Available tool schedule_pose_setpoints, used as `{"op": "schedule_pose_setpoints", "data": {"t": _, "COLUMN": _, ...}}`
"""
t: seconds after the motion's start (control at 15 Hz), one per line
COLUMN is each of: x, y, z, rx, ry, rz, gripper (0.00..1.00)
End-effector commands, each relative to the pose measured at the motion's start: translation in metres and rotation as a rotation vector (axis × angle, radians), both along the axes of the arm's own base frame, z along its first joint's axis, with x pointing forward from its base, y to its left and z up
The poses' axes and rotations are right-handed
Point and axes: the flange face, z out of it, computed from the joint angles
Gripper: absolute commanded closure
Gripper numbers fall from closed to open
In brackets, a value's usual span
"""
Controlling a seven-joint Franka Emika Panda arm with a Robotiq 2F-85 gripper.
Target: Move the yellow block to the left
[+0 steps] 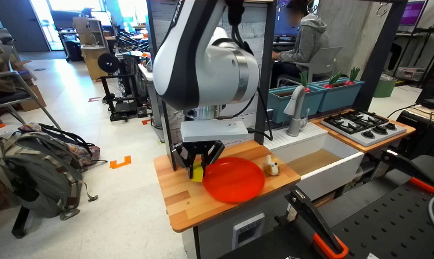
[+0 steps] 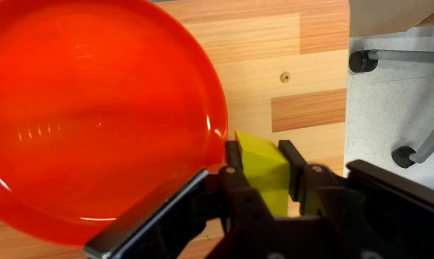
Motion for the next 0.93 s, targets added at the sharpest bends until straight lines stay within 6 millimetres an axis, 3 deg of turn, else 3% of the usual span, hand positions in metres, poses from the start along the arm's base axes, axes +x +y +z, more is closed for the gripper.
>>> {"op": "schedule_pose_setpoints", "data": {"t": 0.0, "x": 0.012, "y": 0.010, "z": -0.013, "rx": 0.000, "ry": 0.021, "rz": 0.040, "gripper": 0.92}}
{"op": "schedule_pose_setpoints", "data": {"t": 0.27, "x": 0.019, "y": 0.016, "z": -0.022, "rx": 0.002, "ry": 0.035, "rz": 0.052, "gripper": 0.92}}
{"op": "schedule_pose_setpoints", "data": {"t": 0.33, "x": 0.021, "y": 0.017, "z": -0.024, "rx": 0.003, "ry": 0.041, "rz": 0.053, "gripper": 0.44}}
{"op": "schedule_pose_setpoints", "data": {"t": 0.47, "x": 0.023, "y": 0.018, "z": -0.027, "rx": 0.004, "ry": 0.049, "rz": 0.056, "gripper": 0.39}}
{"op": "schedule_pose_setpoints", "data": {"t": 0.8, "x": 0.024, "y": 0.021, "z": -0.028, "rx": 0.000, "ry": 0.056, "rz": 0.068, "gripper": 0.00}}
{"op": "schedule_pose_setpoints", "data": {"t": 0.87, "x": 0.022, "y": 0.022, "z": -0.025, "rx": 0.000, "ry": 0.052, "rz": 0.070, "gripper": 0.00}}
